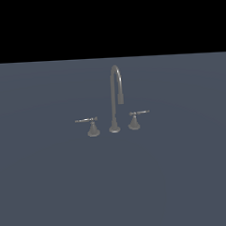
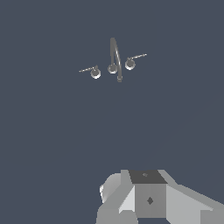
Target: Turn on the faucet by rotating a designated handle.
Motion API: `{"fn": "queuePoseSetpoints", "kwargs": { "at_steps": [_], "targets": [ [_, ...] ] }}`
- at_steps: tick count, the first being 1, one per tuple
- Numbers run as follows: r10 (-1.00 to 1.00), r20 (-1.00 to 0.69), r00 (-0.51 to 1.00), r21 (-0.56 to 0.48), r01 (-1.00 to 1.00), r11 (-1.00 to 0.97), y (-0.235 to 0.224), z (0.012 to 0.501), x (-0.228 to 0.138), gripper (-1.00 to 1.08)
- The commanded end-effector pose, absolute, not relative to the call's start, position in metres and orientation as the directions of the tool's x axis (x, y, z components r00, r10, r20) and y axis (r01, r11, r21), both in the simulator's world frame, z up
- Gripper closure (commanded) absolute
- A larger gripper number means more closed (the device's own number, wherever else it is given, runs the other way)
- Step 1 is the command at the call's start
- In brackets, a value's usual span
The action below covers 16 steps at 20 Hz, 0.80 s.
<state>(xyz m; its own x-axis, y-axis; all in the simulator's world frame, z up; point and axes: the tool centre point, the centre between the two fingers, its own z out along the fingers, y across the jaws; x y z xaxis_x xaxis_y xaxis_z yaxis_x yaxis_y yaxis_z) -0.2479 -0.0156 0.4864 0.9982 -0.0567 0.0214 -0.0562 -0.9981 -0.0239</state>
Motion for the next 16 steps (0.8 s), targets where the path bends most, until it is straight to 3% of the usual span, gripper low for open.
{"fn": "queuePoseSetpoints", "kwargs": {
  "at_steps": [1,16],
  "targets": [
    [-0.057,0.021,0.998,-0.024,-0.056,-0.998,-0.016,0.486,-0.248,1.08],
    [-0.172,0.018,0.985,-0.023,-0.172,-0.985,0.01,0.45,-0.235,1.08]
  ]
}}
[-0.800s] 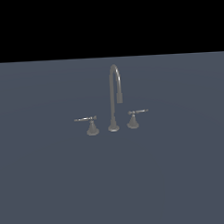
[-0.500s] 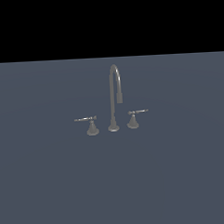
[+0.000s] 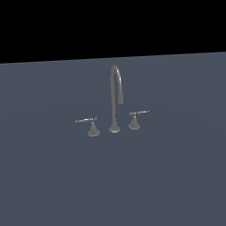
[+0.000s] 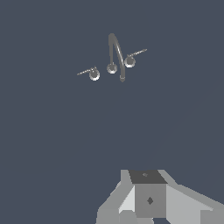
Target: Turn on the faucet by rotating a designated handle.
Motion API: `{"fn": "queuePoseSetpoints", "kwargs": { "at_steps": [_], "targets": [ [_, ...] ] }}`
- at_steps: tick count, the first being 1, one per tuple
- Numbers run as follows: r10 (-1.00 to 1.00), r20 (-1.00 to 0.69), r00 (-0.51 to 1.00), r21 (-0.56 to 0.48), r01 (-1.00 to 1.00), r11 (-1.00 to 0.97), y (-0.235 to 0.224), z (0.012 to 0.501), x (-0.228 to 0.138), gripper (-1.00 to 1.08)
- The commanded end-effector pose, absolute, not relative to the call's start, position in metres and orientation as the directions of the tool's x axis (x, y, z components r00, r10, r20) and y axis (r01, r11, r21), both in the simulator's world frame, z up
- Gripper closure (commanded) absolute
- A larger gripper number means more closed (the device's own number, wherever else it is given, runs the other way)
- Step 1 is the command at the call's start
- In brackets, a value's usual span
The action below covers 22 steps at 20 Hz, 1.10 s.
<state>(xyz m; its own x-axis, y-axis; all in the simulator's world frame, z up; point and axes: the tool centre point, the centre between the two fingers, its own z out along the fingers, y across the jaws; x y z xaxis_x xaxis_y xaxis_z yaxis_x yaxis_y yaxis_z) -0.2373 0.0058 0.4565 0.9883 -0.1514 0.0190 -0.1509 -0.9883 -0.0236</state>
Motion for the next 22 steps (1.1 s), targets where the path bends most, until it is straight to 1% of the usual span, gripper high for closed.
{"fn": "queuePoseSetpoints", "kwargs": {
  "at_steps": [1,11,22],
  "targets": [
    [-0.188,0.018,0.982,-0.023,-0.188,-0.982,0.014,0.445,-0.233,1.08],
    [-0.378,0.012,0.926,-0.023,-0.377,-0.926,0.055,0.382,-0.203,1.08],
    [-0.573,0.005,0.82,-0.022,-0.572,-0.82,0.093,0.31,-0.159,1.08]
  ]
}}
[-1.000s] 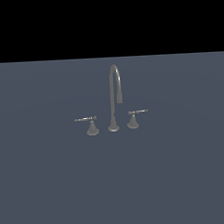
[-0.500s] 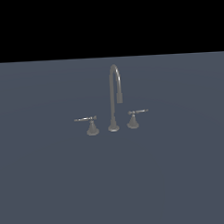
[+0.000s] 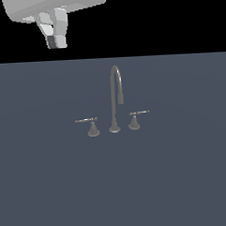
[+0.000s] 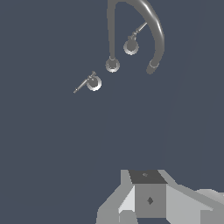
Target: Turn on the faucet by rotating a designated handle.
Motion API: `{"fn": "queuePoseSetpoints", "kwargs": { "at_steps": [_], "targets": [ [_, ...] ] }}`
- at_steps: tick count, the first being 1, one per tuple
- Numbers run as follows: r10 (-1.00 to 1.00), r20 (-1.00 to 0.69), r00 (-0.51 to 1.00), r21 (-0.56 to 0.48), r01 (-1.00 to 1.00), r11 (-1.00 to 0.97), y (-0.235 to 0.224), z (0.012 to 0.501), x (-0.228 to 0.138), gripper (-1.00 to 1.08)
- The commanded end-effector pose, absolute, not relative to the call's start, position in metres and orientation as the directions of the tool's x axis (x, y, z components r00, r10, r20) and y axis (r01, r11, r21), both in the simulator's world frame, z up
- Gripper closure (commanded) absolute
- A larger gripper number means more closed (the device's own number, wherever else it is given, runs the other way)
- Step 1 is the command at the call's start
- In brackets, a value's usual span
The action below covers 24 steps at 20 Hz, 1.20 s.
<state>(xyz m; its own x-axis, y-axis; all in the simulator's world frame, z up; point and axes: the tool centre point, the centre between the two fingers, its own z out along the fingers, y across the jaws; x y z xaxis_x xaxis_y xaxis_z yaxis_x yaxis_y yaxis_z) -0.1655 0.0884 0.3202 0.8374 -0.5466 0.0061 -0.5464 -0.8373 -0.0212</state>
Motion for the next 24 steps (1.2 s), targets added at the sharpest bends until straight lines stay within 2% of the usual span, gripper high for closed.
{"fn": "queuePoseSetpoints", "kwargs": {
  "at_steps": [1,24],
  "targets": [
    [-0.588,0.004,0.809,-0.022,-0.588,-0.808,0.096,0.304,-0.155,1.08],
    [-0.85,-0.005,0.528,-0.016,-0.849,-0.527,0.134,0.18,-0.06,1.08]
  ]
}}
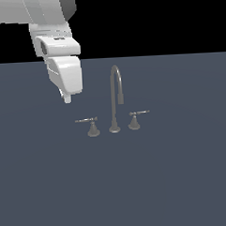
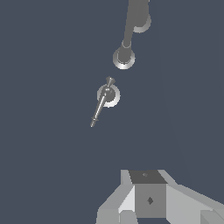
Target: Turn on the faucet by rotating a designated handle.
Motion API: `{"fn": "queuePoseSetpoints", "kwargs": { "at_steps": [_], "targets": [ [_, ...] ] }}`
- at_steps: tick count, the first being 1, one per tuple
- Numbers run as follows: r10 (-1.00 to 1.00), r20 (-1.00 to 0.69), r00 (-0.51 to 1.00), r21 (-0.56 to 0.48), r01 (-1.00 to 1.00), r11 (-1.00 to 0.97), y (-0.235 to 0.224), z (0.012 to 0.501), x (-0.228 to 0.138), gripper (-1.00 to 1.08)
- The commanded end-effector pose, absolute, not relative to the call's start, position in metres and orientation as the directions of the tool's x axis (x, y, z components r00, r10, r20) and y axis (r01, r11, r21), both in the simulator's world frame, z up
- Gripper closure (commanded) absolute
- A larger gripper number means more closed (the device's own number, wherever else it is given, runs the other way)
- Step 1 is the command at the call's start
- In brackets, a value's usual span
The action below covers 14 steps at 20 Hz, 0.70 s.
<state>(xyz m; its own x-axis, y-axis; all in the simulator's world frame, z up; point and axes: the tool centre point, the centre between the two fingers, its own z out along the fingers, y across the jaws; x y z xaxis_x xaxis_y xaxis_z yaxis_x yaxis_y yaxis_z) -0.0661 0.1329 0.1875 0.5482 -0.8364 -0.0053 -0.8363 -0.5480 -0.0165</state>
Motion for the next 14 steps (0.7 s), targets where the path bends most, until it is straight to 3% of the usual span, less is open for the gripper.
{"fn": "queuePoseSetpoints", "kwargs": {
  "at_steps": [1,14],
  "targets": [
    [-0.858,-0.005,0.514,-0.015,-0.858,-0.514,0.135,0.174,-0.055,1.08],
    [-0.951,0.001,0.31,-0.004,-0.951,-0.31,0.134,0.102,0.004,1.08]
  ]
}}
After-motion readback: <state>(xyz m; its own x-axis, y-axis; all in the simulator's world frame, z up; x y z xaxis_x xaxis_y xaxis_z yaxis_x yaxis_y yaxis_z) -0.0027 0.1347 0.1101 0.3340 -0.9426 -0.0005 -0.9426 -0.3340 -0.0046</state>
